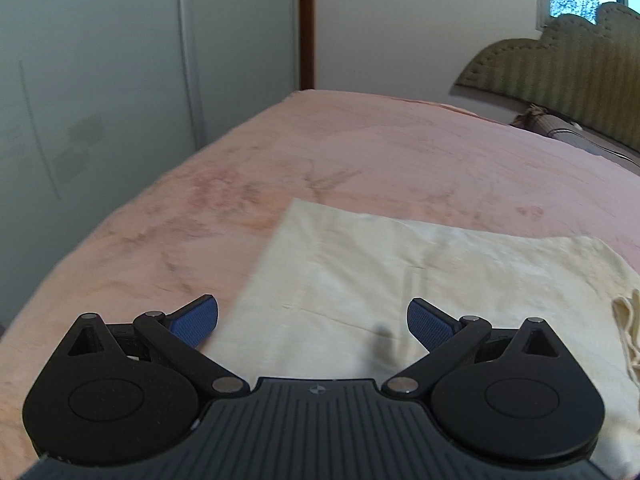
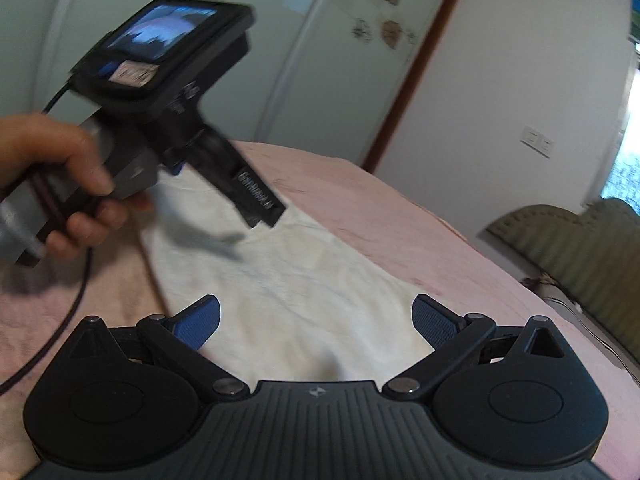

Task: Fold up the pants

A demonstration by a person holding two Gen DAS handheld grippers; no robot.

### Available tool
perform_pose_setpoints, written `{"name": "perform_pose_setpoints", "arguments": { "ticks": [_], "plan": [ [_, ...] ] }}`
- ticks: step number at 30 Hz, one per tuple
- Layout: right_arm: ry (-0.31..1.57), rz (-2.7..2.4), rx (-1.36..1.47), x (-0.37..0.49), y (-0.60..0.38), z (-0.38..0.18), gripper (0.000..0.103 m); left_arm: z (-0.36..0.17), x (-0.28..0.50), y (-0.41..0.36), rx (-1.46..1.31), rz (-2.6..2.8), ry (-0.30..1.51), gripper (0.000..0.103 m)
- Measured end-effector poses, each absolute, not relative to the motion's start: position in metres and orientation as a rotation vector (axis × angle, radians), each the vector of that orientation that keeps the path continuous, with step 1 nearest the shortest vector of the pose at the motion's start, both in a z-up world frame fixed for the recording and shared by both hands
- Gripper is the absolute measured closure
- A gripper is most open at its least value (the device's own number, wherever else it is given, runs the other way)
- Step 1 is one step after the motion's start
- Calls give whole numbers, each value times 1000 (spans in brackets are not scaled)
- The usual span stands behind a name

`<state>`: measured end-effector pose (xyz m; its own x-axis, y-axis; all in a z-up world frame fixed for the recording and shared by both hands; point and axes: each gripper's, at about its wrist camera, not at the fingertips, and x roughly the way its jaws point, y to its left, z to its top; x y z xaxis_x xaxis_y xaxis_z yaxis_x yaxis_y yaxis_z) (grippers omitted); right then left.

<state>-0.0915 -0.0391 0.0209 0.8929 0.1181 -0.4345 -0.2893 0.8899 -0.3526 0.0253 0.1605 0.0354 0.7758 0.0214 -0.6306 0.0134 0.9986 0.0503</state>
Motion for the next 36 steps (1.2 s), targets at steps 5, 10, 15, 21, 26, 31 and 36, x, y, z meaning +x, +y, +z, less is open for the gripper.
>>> {"name": "perform_pose_setpoints", "arguments": {
  "ticks": [5,10,15,21,26,31,36],
  "plan": [
    [432,291,-518,-86,-6,10,1,43,31,217,-34,26,747,1],
    [425,326,-641,-78,30,-5,1,44,25,269,-178,14,822,1],
    [366,297,-771,-57,59,-21,10,35,27,290,-352,-101,916,1],
    [358,315,-854,-25,76,-27,63,25,33,288,-476,-189,954,1],
    [384,386,-755,-21,70,-20,83,17,51,287,-661,-322,980,1],
    [368,390,-589,-17,47,8,85,-7,83,279,-895,-445,1002,1],
    [428,513,-494,-22,27,28,84,-7,90,271,-917,-463,949,23]
  ]
}}
